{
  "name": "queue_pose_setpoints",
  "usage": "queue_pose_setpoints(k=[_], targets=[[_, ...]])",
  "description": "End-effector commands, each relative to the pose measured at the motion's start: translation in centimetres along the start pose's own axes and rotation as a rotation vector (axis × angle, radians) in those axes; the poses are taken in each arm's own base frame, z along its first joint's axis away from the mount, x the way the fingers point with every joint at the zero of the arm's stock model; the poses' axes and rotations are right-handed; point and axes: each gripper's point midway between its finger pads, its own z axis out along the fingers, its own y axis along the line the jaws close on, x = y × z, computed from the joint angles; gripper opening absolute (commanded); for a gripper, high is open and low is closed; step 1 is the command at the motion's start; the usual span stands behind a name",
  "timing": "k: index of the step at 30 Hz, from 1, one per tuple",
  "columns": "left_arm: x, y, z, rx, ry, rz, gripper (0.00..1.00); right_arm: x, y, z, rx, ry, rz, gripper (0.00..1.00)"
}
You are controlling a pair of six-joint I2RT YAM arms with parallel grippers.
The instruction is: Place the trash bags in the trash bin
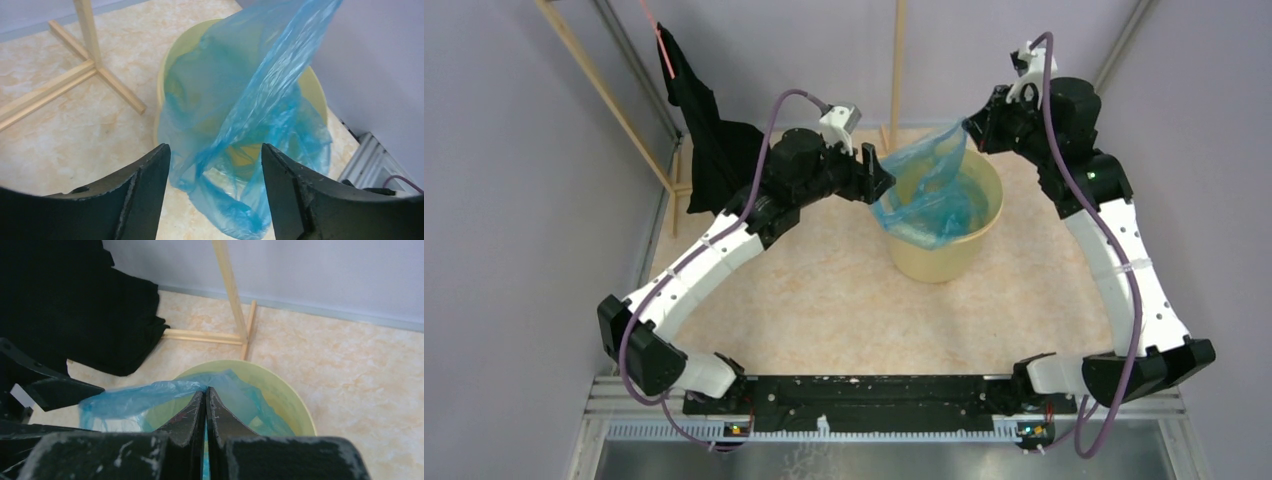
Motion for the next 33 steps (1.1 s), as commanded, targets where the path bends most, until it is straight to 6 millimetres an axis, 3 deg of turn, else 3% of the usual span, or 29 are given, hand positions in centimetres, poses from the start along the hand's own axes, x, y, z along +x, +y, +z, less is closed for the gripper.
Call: queue_pose_setpoints(k=[1, 6, 12, 16, 21, 27, 33], targets=[[-1.5, 2.5, 0.5, -0.138, -0.035, 0.05, 0.71, -4.7, 0.2, -0.9, 0.022, -0.126, -0.052, 0.0], [-2.5, 3.5, 2.0, -0.127, -0.04, 0.038, 0.53, -5.7, -2.2, 0.0, 0.091, -0.156, -0.052, 0.0], [-3.0, 3.4, 5.0, -0.061, -0.007, 0.007, 0.29, -4.8, -4.4, 1.8, 0.128, -0.107, -0.044, 0.0], [-3.3, 4.7, 6.4, -0.074, -0.005, 0.003, 0.3, -3.5, -7.7, 2.7, 0.21, -0.065, -0.042, 0.0], [-2.0, 6.3, 8.6, -0.061, 0.049, -0.036, 0.3, -0.4, -12.5, 4.1, 0.38, 0.034, -0.084, 0.0], [-0.8, 7.7, 10.4, -0.05, 0.069, -0.087, 0.32, 3.3, -14.3, 5.6, 0.404, 0.119, -0.061, 0.0], [1.6, 9.5, 10.9, -0.066, 0.109, -0.112, 0.35, 6.8, -15.5, 6.1, 0.426, 0.169, -0.023, 0.0]])
